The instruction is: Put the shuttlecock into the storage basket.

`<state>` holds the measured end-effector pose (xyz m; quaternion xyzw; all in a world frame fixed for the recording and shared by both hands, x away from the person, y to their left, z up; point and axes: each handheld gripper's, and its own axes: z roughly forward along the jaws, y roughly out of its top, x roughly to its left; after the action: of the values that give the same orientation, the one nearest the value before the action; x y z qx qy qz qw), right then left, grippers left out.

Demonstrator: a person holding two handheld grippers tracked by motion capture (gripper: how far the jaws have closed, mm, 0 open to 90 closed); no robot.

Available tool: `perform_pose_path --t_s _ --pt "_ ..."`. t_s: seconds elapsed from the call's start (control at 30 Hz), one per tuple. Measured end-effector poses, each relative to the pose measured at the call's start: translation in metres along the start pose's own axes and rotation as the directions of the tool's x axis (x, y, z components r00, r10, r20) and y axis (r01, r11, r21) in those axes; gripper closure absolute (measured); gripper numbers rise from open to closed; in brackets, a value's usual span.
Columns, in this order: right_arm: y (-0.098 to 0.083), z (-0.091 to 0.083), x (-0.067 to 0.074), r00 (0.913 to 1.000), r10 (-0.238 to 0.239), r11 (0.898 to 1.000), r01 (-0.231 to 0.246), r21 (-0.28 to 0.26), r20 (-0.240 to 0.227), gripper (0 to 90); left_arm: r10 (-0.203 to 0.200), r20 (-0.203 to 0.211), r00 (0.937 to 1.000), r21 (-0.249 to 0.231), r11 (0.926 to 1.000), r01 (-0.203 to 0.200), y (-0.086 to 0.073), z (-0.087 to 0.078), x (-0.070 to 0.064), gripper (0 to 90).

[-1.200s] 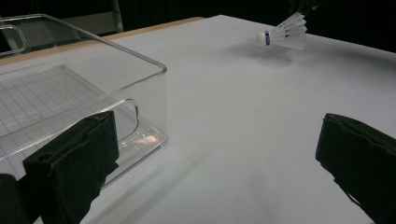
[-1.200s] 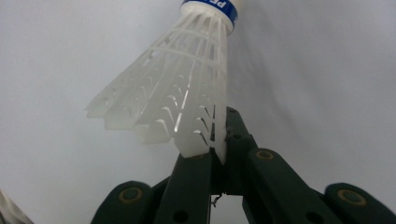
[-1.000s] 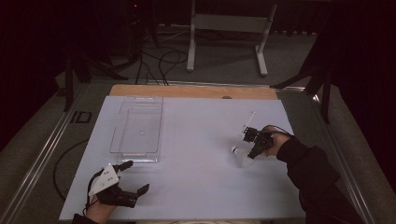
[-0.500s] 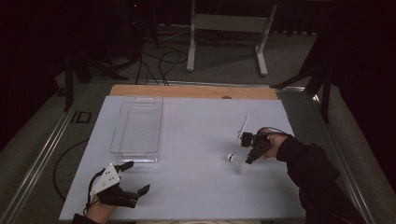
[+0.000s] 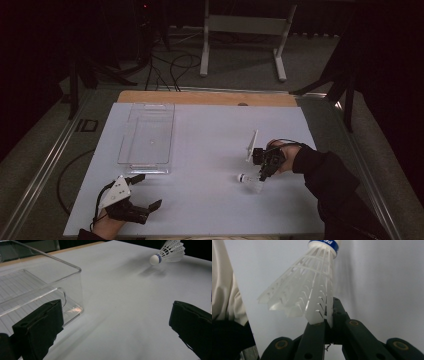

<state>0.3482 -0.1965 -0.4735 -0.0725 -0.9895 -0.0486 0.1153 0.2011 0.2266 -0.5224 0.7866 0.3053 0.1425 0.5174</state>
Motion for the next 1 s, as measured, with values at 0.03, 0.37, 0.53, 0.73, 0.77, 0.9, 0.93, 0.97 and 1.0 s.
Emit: perform_pose_path --t_s 0.03,0.37,0.53,0.73,0.77,0.9,0.93,0.97,1.0 --pt "0.002 0.0 0.001 0.9998 -0.022 1.0 0.022 -0.002 0.003 90.0 0.002 0.003 1.0 0.004 1.0 -0.002 0.0 0.0 0.0 0.0" --pt "0.016 -0.001 0.009 0.9924 -0.121 0.993 0.121 -0.007 -0.024 90.0 0.016 0.079 0.9967 0.129 0.9913 -0.026 0.011 0.006 -0.007 0.0" --pt "0.024 -0.003 0.013 0.9878 -0.154 0.988 0.153 -0.033 -0.025 90.0 0.049 0.157 0.9865 0.169 0.9827 -0.075 0.026 0.009 -0.013 0.0" --pt "0.033 -0.008 0.018 0.977 -0.211 0.975 0.209 -0.079 -0.029 90.0 0.057 0.228 0.9719 0.185 0.9776 -0.101 0.052 0.01 -0.007 0.0" --pt "0.034 -0.009 0.019 0.9767 -0.213 0.975 0.211 -0.075 -0.027 90.0 0.066 0.237 0.9693 0.18 0.9775 -0.11 0.056 0.01 -0.006 0.0" --pt "0.038 -0.011 0.021 0.9747 -0.222 0.972 0.22 -0.082 -0.024 90.0 0.083 0.29 0.9535 0.198 0.9694 -0.145 0.072 0.014 -0.002 0.0" --pt "0.038 -0.01 0.021 0.9701 -0.241 0.967 0.238 -0.089 -0.028 90.0 0.079 0.308 0.9481 0.221 0.9633 -0.152 0.077 0.016 -0.002 0.0" --pt "0.039 -0.011 0.022 0.9733 -0.228 0.971 0.225 -0.083 -0.025 90.0 0.072 0.331 0.941 0.235 0.9595 -0.155 0.082 0.017 -0.002 0.0" --pt "0.039 -0.011 0.022 0.9708 -0.239 0.968 0.236 -0.089 -0.024 90.0 0.076 0.34 0.9373 0.237 0.9575 -0.164 0.087 0.017 -0.002 0.0"
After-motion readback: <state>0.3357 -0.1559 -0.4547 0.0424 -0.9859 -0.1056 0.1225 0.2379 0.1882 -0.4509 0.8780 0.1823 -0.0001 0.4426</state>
